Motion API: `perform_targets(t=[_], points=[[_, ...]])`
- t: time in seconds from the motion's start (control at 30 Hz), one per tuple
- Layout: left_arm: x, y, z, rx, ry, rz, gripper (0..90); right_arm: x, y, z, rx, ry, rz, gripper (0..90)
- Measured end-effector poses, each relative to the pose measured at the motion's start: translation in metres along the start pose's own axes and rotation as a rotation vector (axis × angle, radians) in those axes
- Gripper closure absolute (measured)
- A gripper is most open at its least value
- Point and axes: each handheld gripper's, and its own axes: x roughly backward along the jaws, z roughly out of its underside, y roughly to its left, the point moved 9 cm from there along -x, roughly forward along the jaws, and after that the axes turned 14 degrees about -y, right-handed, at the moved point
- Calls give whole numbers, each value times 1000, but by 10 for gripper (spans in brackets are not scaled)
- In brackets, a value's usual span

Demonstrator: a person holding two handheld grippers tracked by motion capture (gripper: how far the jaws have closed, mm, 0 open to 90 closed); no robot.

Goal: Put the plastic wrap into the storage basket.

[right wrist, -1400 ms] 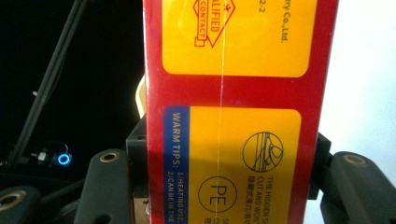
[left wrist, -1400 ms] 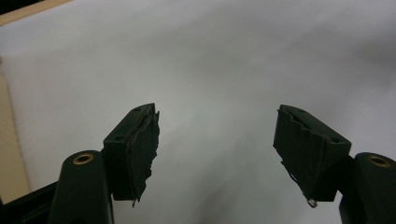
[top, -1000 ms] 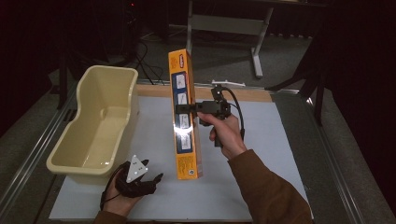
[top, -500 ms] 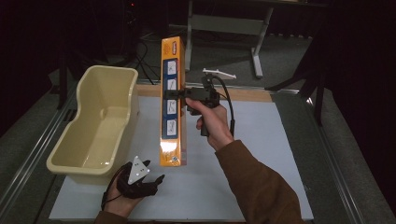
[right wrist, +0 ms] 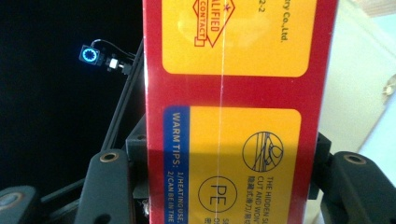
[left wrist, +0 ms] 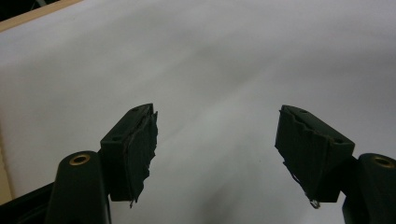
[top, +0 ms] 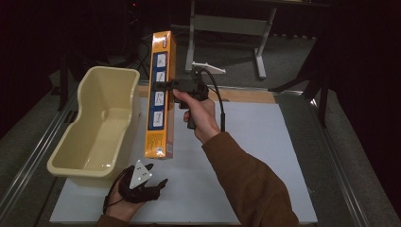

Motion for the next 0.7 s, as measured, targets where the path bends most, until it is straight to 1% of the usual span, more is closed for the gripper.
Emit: perform_targets(t=[0.07, 0.17, 0.27, 0.37, 0.47, 0.6, 0.63, 0.67, 0.7], points=[[0, 0, 0, 0, -1, 1, 295, -4, 0, 1, -8, 3, 2, 407], [0, 0, -1, -3, -7, -1, 296, -12, 0, 2, 4, 6, 19, 407], [0, 0, -2, 3, -12, -2, 297, -21, 1, 4, -7, 5, 17, 407], [0, -1, -2, 4, -14, 4, 297, -31, 1, 6, -4, 11, 34, 407], [-1, -1, -2, -2, -13, 5, 299, -39, 2, 8, -8, 15, 40, 406], [0, -2, -2, 6, -19, 7, 300, -50, 5, 8, -18, 6, 43, 406], [0, -2, -2, 6, -19, 7, 300, -50, 5, 8, -18, 6, 43, 406], [0, -1, -3, 10, -25, 7, 300, -52, 6, 8, -17, 5, 46, 406], [1, -1, -3, 12, -27, 6, 300, -59, 8, 9, 3, 2, 52, 406]])
